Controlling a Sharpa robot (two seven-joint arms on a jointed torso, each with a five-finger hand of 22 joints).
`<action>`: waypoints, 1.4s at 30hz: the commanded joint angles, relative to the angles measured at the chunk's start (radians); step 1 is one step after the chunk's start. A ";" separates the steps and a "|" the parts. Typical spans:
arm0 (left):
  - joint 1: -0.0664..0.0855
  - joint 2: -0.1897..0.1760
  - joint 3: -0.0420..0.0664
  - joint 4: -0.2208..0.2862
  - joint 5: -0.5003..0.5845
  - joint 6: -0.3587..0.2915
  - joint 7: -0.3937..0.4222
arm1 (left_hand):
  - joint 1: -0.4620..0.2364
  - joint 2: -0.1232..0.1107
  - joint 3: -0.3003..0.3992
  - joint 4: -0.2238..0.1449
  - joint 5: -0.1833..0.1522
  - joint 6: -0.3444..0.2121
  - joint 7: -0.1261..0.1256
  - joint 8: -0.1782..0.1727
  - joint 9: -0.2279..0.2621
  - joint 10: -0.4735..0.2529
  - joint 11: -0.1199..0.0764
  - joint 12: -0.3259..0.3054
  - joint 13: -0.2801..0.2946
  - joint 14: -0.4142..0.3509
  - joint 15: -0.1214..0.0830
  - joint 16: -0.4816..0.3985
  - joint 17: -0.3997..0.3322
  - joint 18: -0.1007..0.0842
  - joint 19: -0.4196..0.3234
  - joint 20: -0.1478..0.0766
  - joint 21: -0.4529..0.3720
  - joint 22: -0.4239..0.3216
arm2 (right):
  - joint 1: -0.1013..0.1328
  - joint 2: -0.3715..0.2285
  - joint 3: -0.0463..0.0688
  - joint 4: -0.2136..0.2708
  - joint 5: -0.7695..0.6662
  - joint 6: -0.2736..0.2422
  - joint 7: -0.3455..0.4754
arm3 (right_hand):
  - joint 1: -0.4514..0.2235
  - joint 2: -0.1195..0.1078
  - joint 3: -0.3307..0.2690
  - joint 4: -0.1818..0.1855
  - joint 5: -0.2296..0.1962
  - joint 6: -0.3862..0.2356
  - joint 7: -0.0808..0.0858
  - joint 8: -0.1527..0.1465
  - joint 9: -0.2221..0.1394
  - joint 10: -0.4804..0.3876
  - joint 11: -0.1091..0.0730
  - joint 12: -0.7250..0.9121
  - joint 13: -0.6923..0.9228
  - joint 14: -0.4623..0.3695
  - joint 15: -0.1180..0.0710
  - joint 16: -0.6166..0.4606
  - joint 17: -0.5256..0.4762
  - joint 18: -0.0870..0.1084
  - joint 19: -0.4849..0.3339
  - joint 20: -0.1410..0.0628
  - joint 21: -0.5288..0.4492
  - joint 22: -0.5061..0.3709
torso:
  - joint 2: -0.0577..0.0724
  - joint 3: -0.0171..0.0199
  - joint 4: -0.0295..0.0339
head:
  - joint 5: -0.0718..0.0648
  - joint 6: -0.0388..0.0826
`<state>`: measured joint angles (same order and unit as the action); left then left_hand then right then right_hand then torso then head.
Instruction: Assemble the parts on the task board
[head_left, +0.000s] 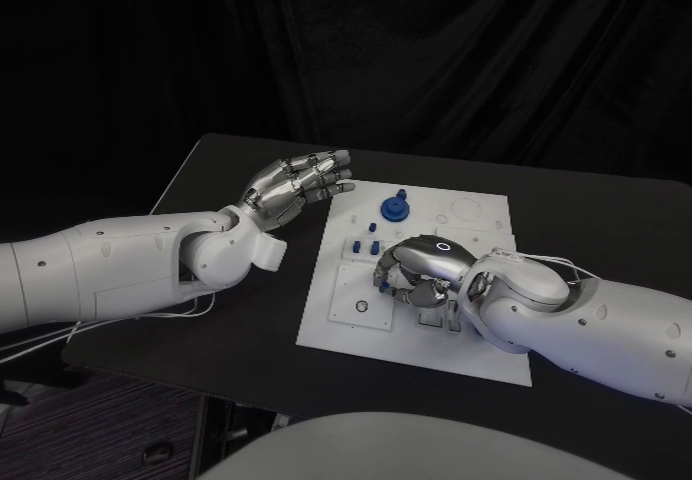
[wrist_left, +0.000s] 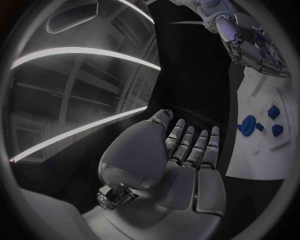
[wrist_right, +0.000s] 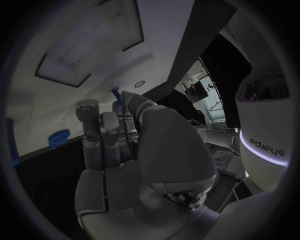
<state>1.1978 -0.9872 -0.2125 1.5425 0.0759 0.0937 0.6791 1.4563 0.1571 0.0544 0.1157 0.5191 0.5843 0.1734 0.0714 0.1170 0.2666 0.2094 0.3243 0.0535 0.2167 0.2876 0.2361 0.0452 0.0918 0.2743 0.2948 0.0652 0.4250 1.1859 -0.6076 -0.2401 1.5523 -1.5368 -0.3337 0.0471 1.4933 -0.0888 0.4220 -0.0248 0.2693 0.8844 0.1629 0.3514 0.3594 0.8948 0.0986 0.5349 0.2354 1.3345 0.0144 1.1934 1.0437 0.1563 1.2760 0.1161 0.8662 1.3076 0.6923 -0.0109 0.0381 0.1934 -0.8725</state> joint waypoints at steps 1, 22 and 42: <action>-0.002 0.002 0.001 -0.001 0.005 0.016 0.071 | -0.008 0.003 0.005 -0.003 0.006 0.007 0.007 0.003 0.001 0.005 0.000 0.005 0.001 0.004 0.002 0.004 0.001 -0.021 0.007 -0.002 0.002 -0.002 | -0.004 0.002 0.000 -0.001 -0.007 0.011 -0.018 | -0.004 -0.008 -0.003 -0.002 0.002 -0.004 -0.002 -0.006 -0.001 0.004 0.000 0.006 0.001 0.000 0.001 -0.001 -0.001 -0.016 0.002 0.000 -0.003 0.060 | 0.000 -0.0010 -0.0003 | 0.001 0.000; -0.005 0.004 0.001 -0.006 0.005 0.019 0.062 | -0.009 0.002 0.008 -0.005 0.006 0.006 0.009 0.003 0.001 0.004 0.002 0.005 0.001 0.004 0.002 0.004 0.001 -0.021 0.007 -0.002 0.001 -0.003 | -0.009 0.014 0.000 -0.018 -0.007 0.053 -0.037 | -0.016 -0.012 -0.004 0.003 -0.014 -0.037 0.007 -0.036 -0.012 -0.017 0.009 -0.014 -0.007 -0.019 0.008 -0.021 -0.025 -0.009 -0.018 0.004 -0.051 0.048 | 0.000 -0.0006 0.0001 | 0.002 0.000; -0.011 0.003 0.001 -0.009 0.005 0.021 0.054 | -0.010 0.003 0.013 -0.008 0.004 0.004 0.011 0.003 0.000 0.003 0.004 0.005 0.001 0.002 0.003 0.004 0.001 -0.021 0.006 -0.002 0.000 -0.006 | -0.013 -0.007 0.001 -0.003 -0.007 0.009 -0.017 | -0.028 -0.021 -0.235 0.078 -0.118 -0.254 -0.005 -0.170 -0.141 -0.404 0.079 -0.063 -0.033 -0.139 0.072 -0.055 -0.102 0.020 -0.124 0.067 -0.283 -0.021 | 0.000 -0.0011 0.0013 | -0.001 0.000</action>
<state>1.1890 -0.9842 -0.2125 1.5319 0.0766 0.1014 0.6793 1.4563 0.1571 0.0627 0.1074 0.5191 0.5842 0.1734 0.0714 0.1167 0.2666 0.2094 0.3242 0.0533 0.2166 0.2876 0.2360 0.0450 0.0759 0.2743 0.2948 0.0652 0.4202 1.1764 -0.6058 -0.2373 1.5453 -1.5373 -0.3003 0.0341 1.4606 -0.1128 0.1929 0.0528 0.1542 0.6341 0.1561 0.1817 0.2203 0.4945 0.1770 0.4686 0.2016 1.2013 0.0849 1.1346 0.9400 0.1888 1.1555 0.1822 0.5866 1.2835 0.6917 -0.0120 0.0388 0.1931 -0.8725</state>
